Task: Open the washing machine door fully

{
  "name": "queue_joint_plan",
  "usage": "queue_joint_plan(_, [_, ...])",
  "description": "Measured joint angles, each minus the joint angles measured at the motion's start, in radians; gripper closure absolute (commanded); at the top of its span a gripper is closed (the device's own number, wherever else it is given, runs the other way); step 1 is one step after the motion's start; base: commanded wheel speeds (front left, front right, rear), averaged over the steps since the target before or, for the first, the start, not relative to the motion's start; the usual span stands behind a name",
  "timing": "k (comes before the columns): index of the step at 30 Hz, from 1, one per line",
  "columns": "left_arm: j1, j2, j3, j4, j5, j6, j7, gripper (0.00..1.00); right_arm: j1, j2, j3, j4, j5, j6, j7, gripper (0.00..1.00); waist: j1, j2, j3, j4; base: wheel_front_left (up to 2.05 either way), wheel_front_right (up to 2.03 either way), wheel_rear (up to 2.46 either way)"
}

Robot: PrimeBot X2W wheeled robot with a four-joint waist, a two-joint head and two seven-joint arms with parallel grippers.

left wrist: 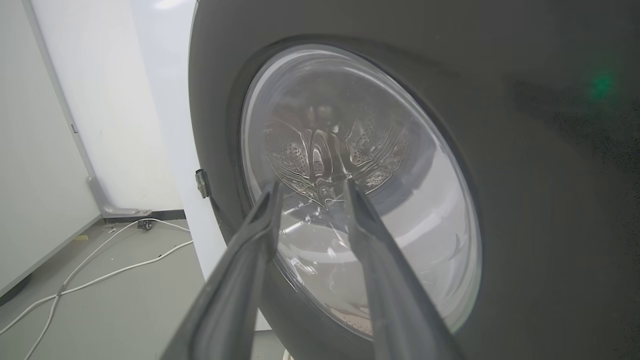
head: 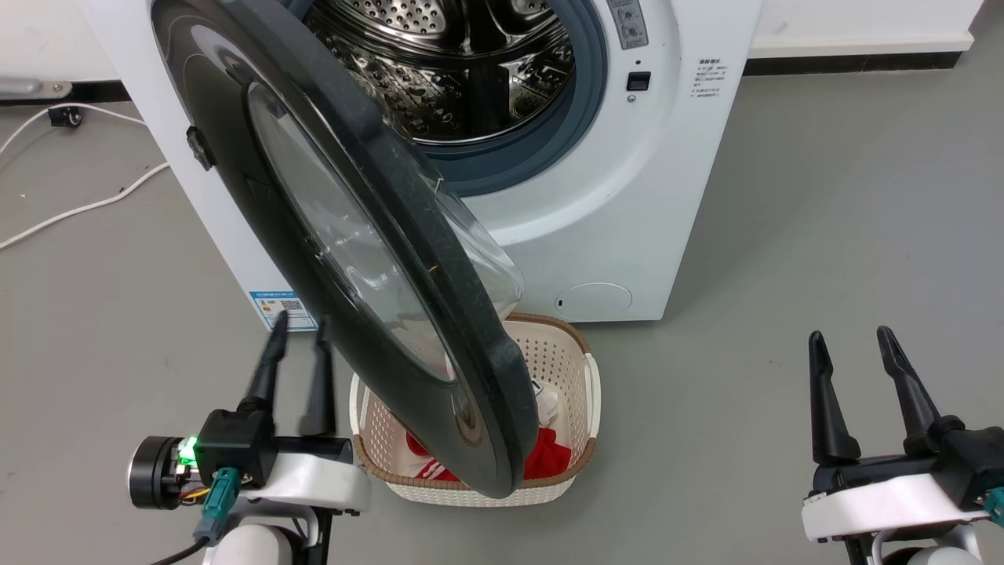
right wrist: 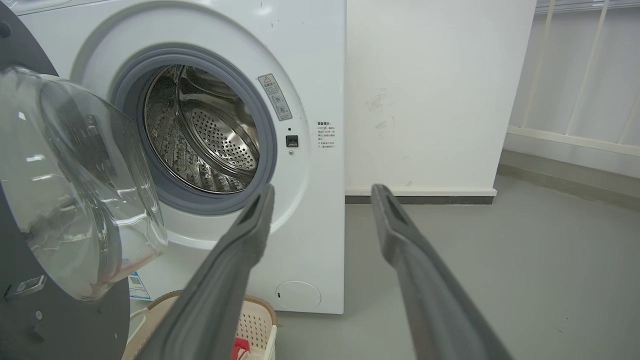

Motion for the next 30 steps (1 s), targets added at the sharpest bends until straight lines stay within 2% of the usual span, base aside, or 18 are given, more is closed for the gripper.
queue_joint_plan(8, [0.000,0.000,0.004,-0.017,-0.001,-0.004,0.000,1.00,0.000,0.000,0.001,0.004,0.006,0.000,0.000,0.00,-0.0001,0.0000,0.001,-0.001,0.00,0.00,0.00])
queue_joint_plan(14, [-0.010,-0.001,0.017,-0.093,-0.012,0.003,0.000,1.00,-0.001,0.000,0.000,0.007,0.013,0.000,0.000,0.00,0.0000,0.0000,-0.003,0.000,0.00,0.00,0.00])
queue_joint_plan(22, [-0.045,-0.001,0.031,-0.294,-0.007,0.025,0.000,1.00,-0.001,0.000,-0.001,0.013,0.022,0.000,0.000,0.00,0.0000,0.0000,-0.002,0.001,0.00,0.00,0.00])
queue_joint_plan(30, [-0.095,-0.001,-0.031,-0.544,0.030,0.017,0.000,1.00,-0.001,0.000,-0.001,0.020,0.029,0.000,0.000,0.00,0.0000,0.0000,-0.005,-0.002,0.00,0.00,0.00])
